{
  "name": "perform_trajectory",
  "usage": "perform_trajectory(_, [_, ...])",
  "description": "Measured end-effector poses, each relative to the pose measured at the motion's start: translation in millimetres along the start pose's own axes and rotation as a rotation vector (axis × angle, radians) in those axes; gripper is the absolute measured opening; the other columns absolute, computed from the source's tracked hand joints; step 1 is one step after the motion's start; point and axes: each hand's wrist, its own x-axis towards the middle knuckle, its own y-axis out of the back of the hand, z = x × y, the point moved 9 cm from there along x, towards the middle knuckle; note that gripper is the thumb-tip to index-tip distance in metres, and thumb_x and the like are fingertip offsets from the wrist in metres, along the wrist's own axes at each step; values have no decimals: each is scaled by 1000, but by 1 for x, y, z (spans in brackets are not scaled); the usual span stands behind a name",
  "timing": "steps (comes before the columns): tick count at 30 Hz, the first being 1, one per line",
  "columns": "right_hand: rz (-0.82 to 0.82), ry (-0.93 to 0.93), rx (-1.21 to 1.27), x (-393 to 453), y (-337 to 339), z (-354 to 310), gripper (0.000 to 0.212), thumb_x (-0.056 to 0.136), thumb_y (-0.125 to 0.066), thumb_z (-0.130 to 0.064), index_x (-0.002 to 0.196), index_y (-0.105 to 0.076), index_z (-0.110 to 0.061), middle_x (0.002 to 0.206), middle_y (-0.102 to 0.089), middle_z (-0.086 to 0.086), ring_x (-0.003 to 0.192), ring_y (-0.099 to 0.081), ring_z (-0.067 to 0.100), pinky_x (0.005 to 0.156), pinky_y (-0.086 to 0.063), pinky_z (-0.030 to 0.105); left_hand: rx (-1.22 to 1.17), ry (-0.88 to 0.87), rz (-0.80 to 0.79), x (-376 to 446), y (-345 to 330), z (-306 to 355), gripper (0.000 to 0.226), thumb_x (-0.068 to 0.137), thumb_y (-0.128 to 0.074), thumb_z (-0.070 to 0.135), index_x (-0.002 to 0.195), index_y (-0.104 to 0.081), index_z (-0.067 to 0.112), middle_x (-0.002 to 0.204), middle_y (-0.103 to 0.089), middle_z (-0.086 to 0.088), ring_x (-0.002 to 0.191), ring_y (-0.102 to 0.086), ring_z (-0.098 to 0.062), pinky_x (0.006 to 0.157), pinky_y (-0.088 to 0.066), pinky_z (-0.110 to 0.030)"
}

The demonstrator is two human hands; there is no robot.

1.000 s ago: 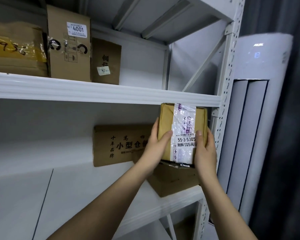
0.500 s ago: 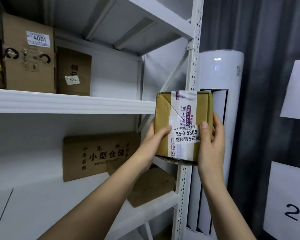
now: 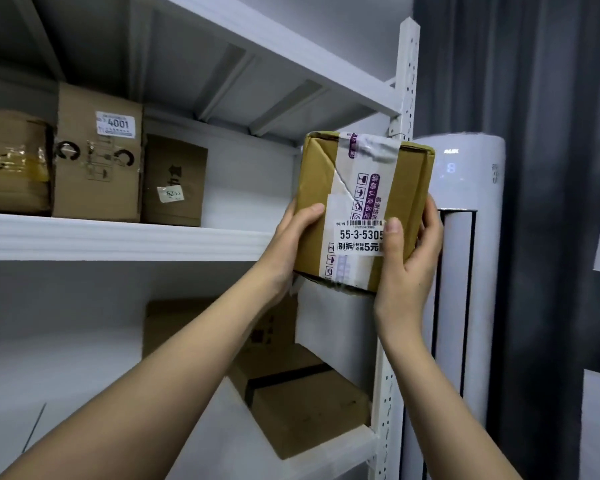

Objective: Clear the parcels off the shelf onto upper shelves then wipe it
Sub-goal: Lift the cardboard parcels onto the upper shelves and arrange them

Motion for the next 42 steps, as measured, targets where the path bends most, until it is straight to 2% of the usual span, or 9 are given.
perform_trajectory(7, [-70, -27, 140, 8, -65, 3, 56, 87, -49, -58, 137, -35, -39, 140, -46, -9, 129, -46, 8, 104, -44, 42, 130, -87, 89, 5, 50, 41, 57, 86, -51, 42, 139, -41, 23, 113, -65, 8, 96, -64, -5, 81, -50, -24])
perform_trajectory(10, [-76, -65, 179, 9, -89, 11, 49, 91, -42, -56, 136, -39, -36, 138, -50, -7, 125, -49, 8, 103, -45, 40, 214, -99, 122, 6, 69, 52, 66, 78, -48, 46, 140, -38, 27, 120, -61, 9, 99, -62, -2, 81, -49, -21])
perform_trajectory(14, [-147, -119, 221, 10, -129, 22, 43, 97, -36, -46, 137, -38, -30, 135, -51, -9, 119, -52, 4, 100, -45, 33, 354, -93, 156, 10, 95, 66, 52, 98, -44, 34, 147, -27, 24, 129, -52, 6, 105, -55, -1, 83, -44, -17])
perform_trajectory(18, [-285, -215, 291, 11, -168, 39, 34, 100, -45, -30, 132, -36, -22, 115, -53, -15, 101, -56, -2, 87, -46, 25, 494, -43, 202, 15, 120, 72, 75, 95, -50, 39, 153, -5, 23, 150, -32, 2, 129, -42, -13, 100, -37, -25])
perform_trajectory(24, [-404, -263, 322, 11, -207, 53, 36, 99, -47, -27, 134, -36, -23, 107, -52, -25, 90, -55, -16, 73, -46, 5, 639, 38, 259, 20, 147, 78, 86, 86, -58, 43, 152, -7, 20, 148, -34, -3, 130, -41, -19, 110, -34, -35])
perform_trajectory(28, [-485, -301, 293, 8, -240, 61, 36, 98, -48, -35, 131, -34, -30, 101, -51, -26, 91, -56, -8, 77, -46, 13, 746, 88, 330, 29, 175, 80, 118, 48, -52, 66, 151, -9, 27, 147, -34, -5, 131, -38, -25, 112, -32, -44])
perform_trajectory(32, [-578, -272, 132, 5, -264, 72, 54, 94, -45, -53, 140, -28, -29, 112, -56, -16, 106, -58, 12, 87, -50, 29, 765, 152, 343, 39, 199, 77, 81, 90, -54, 40, 152, -7, 17, 144, -38, -8, 119, -47, -23, 100, -39, -32])
perform_trajectory(37, [-777, -297, -10, 2, -298, 89, 65, 89, -42, -65, 140, -26, -28, 132, -56, -2, 117, -56, 23, 101, -44, 45, 818, 256, 334, 48, 225, 72, 65, 98, -44, 37, 149, -11, 15, 121, -46, -5, 83, -52, -10, 63, -43, -24])
perform_trajectory(42, [-855, -407, 29, 1, -318, 99, 58, 93, -44, -56, 138, -30, -24, 132, -55, -1, 116, -56, 23, 103, -43, 44, 837, 270, 362, 53, 236, 67, 66, 99, -43, 34, 150, -10, 10, 138, -44, -11, 99, -47, -19, 75, -41, -25])
